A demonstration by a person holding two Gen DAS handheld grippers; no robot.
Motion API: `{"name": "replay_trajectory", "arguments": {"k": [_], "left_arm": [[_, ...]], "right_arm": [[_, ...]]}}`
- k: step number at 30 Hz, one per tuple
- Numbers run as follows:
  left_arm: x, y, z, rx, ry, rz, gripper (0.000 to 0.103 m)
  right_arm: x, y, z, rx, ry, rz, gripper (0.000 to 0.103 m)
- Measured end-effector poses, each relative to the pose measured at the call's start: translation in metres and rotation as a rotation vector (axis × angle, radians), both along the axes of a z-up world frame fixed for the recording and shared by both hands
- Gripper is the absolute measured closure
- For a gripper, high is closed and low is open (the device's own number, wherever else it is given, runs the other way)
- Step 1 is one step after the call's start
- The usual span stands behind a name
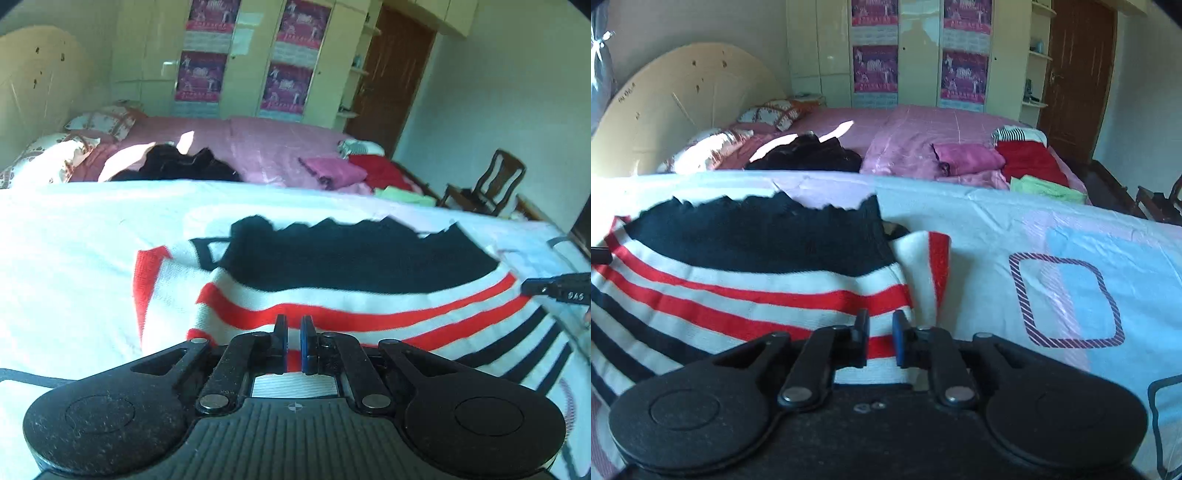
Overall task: Fold small clothes
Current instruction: 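Lay the hem down on the sweater and open both tools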
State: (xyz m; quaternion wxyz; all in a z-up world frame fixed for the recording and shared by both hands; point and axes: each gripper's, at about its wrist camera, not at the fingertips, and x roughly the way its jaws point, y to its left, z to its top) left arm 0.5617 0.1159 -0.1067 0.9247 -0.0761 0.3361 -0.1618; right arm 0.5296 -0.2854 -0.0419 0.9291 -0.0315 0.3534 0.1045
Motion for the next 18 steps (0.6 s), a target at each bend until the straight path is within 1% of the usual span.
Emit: {"name": "replay_trajectory", "arguments": {"k": [1, 3, 6, 7, 8, 9, 10, 11, 12, 13, 14, 16, 18], "left_arm": [[-0.008, -0.007, 0.006, -0.024, -0.013, -0.011, 0.099], [-0.021, -0.033, 0.013, 0.000, -0.038, -0.058, 0.099], [-0.037, -0.076, 0.010, 0.000, -0.027, -0.136, 0.098], [-0.041, -0.087, 0.006, 0.009, -0.021, -0.148, 0.092], [-0.045, -0.096, 0.000, 0.016, -0.008, -0.159, 0.080], [-0.049, -0.106, -0.006, 0.032, 0.007, -0.155, 0.072], [-0.053, -0.111, -0.012, 0.058, 0.015, -0.152, 0.059], [-0.057, -0.113, -0.018, 0.094, 0.023, -0.146, 0.058], [-0.064, -0.112, -0.021, 0.116, 0.008, -0.149, 0.058], [-0.071, -0.107, -0.021, 0.114, -0.004, -0.147, 0.058], [-0.075, -0.099, -0.020, 0.100, -0.003, -0.128, 0.058], [-0.083, -0.078, -0.020, 0.076, 0.000, -0.093, 0.058], [-0.090, -0.056, -0.022, 0.054, 0.009, -0.064, 0.058]], "right_arm": [[-0.013, 0.007, 0.006, 0.012, -0.027, 0.029, 0.084], [-0.033, 0.030, 0.012, 0.052, -0.031, 0.097, 0.084], [-0.052, 0.070, 0.013, 0.091, -0.024, 0.174, 0.083], [-0.055, 0.082, 0.010, 0.104, -0.013, 0.190, 0.082], [-0.057, 0.091, 0.006, 0.102, -0.008, 0.198, 0.080], [-0.058, 0.100, 0.002, 0.084, -0.002, 0.206, 0.078], [-0.060, 0.108, -0.004, 0.053, 0.009, 0.224, 0.078], [-0.064, 0.112, -0.010, 0.021, 0.022, 0.244, 0.075], [-0.066, 0.112, -0.016, -0.013, 0.031, 0.255, 0.074], [-0.067, 0.107, -0.022, -0.056, 0.030, 0.250, 0.075], [-0.069, 0.098, -0.022, -0.064, 0.025, 0.223, 0.076], [-0.068, 0.072, -0.019, -0.037, 0.031, 0.140, 0.078], [-0.073, 0.045, -0.016, -0.056, 0.015, 0.048, 0.079]]}}
